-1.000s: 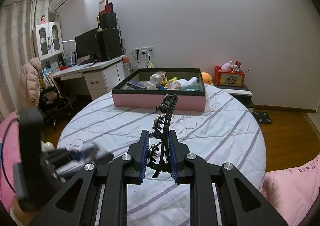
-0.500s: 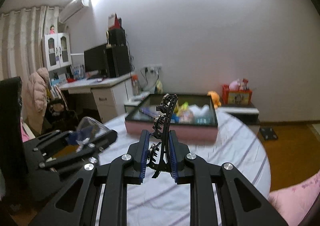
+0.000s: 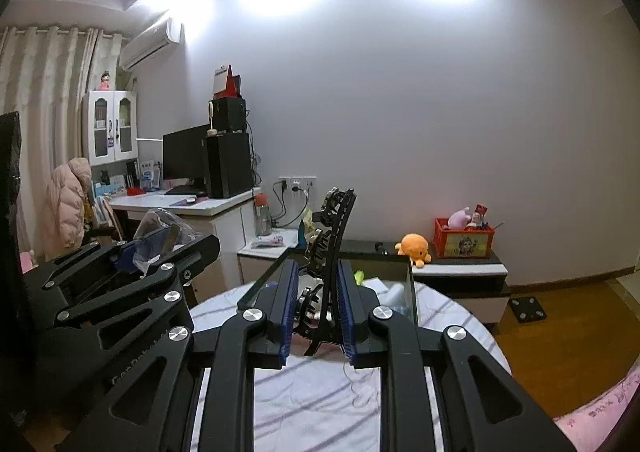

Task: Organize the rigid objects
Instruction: 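Lift the glass bottle with the left tool while the right tool lifts the hair clip, then lower the bottle and hair clip into the pink box and open both tools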

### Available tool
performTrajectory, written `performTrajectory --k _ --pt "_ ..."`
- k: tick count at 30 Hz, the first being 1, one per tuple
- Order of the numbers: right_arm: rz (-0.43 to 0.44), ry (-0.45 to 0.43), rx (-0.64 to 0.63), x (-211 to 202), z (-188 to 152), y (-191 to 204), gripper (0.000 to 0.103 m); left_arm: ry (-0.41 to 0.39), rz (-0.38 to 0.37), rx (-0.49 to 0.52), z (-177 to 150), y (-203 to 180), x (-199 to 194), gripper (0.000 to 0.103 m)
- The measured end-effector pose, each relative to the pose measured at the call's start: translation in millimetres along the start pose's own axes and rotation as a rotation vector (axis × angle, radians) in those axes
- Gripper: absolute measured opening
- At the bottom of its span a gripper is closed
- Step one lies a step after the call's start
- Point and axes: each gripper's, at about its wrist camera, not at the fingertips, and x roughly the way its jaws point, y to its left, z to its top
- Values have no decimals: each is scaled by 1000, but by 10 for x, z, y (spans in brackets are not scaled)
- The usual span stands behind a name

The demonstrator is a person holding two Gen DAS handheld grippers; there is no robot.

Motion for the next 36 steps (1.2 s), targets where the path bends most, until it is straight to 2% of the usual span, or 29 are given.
performTrajectory --k 12,19,23,28,32,36 --pt "7 5 -16 357 72 -28 20 -10 5 14 76 38 366 34" --pt "-17 60 -26 823 38 -216 20 31 23 56 86 54 985 34" --pt "-47 126 -22 1223 -24 -416 20 117 10 49 29 129 1534 34" --pt "-72 269 -3 1828 -281 -691 20 273 -10 34 -257 214 2243 34" --pt "-59 366 -1 2168 -501 -737 20 374 -9 35 -518 225 2620 34" --pt "-63 397 -1 2317 -579 -785 20 427 -11 34 -672 203 2835 35"
